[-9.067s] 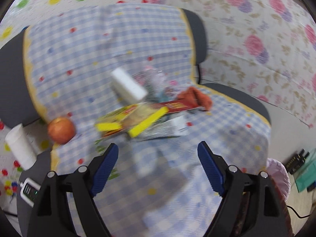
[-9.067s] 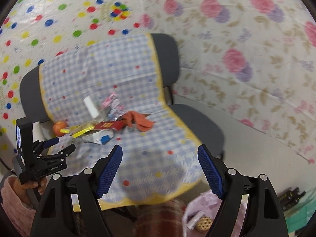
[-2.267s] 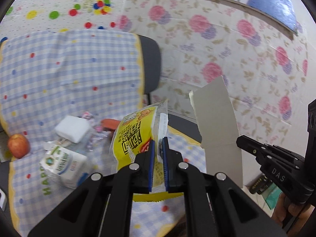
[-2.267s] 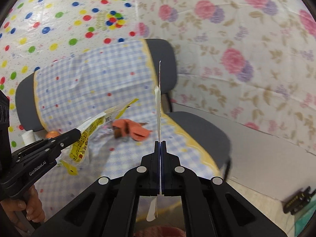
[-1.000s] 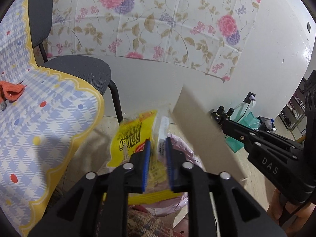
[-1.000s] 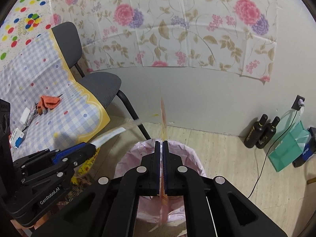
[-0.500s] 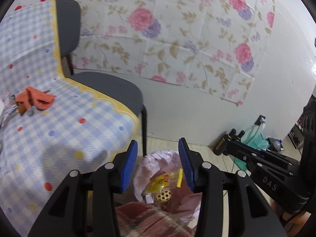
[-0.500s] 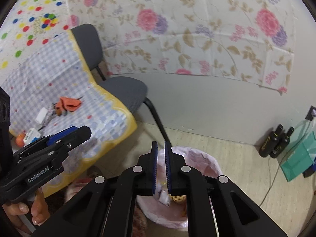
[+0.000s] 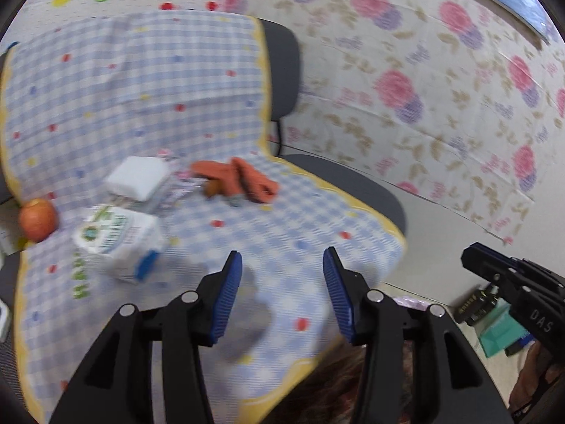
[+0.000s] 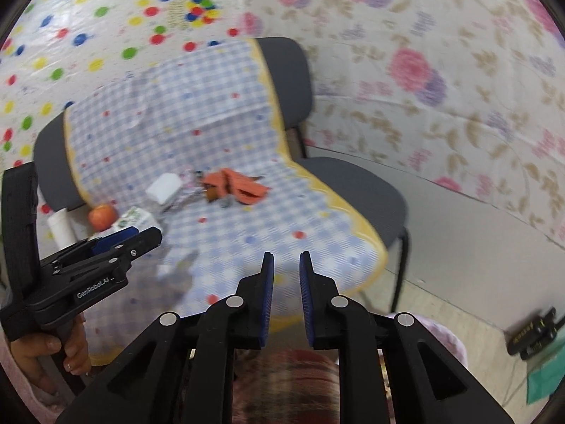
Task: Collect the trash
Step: 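Move both open grippers back toward the chair seat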
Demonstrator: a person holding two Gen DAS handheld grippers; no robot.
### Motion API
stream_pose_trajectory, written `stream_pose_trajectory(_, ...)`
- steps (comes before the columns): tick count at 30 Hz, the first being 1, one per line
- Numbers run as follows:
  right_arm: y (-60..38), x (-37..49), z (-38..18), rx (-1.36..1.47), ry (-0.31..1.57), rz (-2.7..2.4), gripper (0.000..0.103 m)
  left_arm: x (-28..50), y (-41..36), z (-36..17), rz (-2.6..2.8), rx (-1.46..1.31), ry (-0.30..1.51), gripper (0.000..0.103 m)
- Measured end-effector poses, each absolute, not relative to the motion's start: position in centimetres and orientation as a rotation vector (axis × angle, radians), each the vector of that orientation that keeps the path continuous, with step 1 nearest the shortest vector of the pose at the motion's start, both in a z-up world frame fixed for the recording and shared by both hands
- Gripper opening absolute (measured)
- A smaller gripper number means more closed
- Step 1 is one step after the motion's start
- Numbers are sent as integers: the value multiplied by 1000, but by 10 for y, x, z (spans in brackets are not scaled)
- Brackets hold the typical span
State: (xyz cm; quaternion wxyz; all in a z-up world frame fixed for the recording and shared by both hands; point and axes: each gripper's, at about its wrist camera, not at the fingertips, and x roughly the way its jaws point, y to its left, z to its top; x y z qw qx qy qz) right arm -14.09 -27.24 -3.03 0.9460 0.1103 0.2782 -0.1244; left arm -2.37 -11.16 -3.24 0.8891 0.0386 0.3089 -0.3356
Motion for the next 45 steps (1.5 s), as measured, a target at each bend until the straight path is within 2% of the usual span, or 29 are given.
stream_pose_trajectory(4, -246, -105, -30, 158, 578, -157, 27, 1, -70, -31, -575, 53, 640, 54)
stream_pose_trajectory(8, -226, -74, -33, 98, 594, -91, 32, 20, -42, -37, -466, 37, 653, 67)
stream_pose_trajectory(10, -218, -57, -36, 60, 609, -65, 39, 28, -31, -44, -432, 30, 675, 72)
stream_pose_trajectory(12, -212, -44, -40, 34, 616, -50, 46, 36, -24, -52, -410, 10, 702, 73)
stream_pose_trajectory(14, -211, -35, -41, 26, 604, -54, 53, 43, -25, -57, -396, -7, 723, 85)
stream_pose_trajectory(15, -211, -31, -41, 24, 596, -57, 59, 45, -25, -59, -386, -16, 725, 87)
stream_pose_trajectory(19, -214, -11, -49, 18, 587, -104, 63, 62, -43, -65, -348, -16, 732, 95)
stream_pose_trajectory(33, -238, 17, -59, 83, 617, -132, 66, 117, -91, -78, -137, 108, 786, 96)
stream_pose_trajectory(45, -231, 4, -60, 117, 616, -94, 68, 75, 8, -87, -161, -49, 865, 96)
